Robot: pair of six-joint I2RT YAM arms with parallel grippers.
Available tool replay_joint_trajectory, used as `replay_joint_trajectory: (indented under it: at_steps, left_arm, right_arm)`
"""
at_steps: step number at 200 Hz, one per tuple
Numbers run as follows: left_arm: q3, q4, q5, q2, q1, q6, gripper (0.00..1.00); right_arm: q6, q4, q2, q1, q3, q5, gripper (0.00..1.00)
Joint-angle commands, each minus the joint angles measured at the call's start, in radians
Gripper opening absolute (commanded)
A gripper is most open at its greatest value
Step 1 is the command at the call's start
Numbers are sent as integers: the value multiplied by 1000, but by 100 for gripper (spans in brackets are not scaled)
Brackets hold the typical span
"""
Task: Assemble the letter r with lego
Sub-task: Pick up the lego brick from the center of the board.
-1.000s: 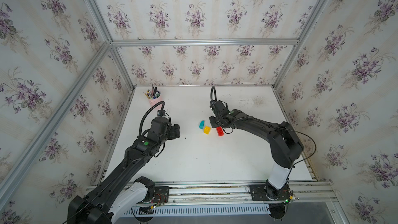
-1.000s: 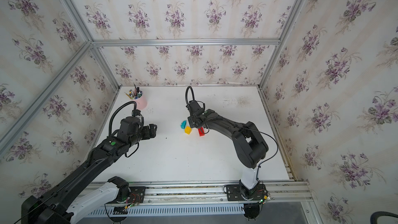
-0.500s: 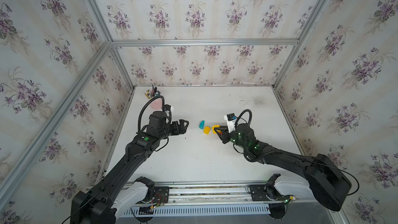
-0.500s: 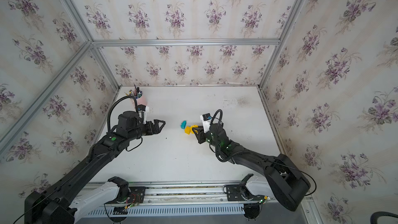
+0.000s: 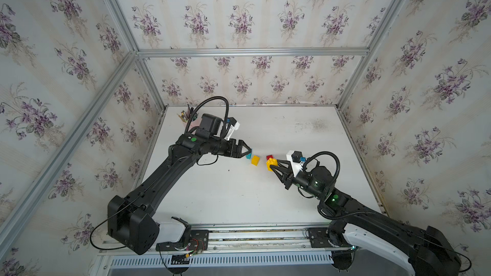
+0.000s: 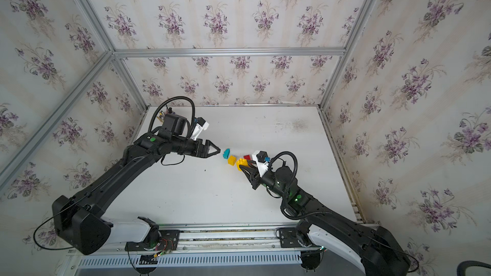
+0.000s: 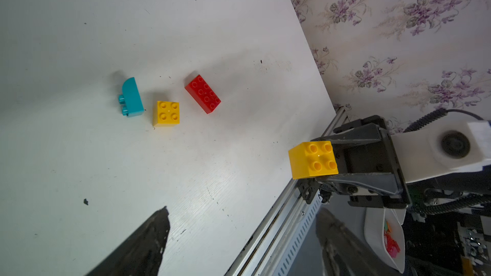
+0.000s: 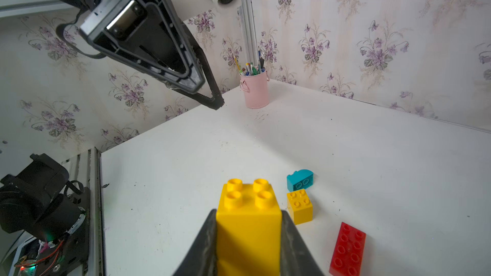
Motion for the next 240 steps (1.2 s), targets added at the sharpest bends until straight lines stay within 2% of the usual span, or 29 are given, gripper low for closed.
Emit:
replay_joint_trajectory:
  at_steps: [1, 38, 62, 121, 178, 240]
  left_arm:
    - [45, -105, -3, 51, -42, 33, 83]
    - [130, -145, -64, 128, -131, 16, 83]
    - [161, -133, -57, 172, -166, 0, 81]
    - [187, -103, -24, 229, -211, -25, 79]
    - [165, -148, -69, 245, -224, -27, 71]
    - [157, -94, 13, 254, -248, -37, 63]
  right_arm:
    - [-49, -43, -4, 8, 1, 14, 20]
    - [-94, -93, 29, 51, 37, 27, 21]
    - [-110, -102, 46, 69, 52, 36, 21]
    - [-138, -103, 99, 124, 69, 78, 21]
    - [-149, -60, 91, 133, 64, 128, 20]
    - [-143, -60, 92, 136, 60, 123, 20]
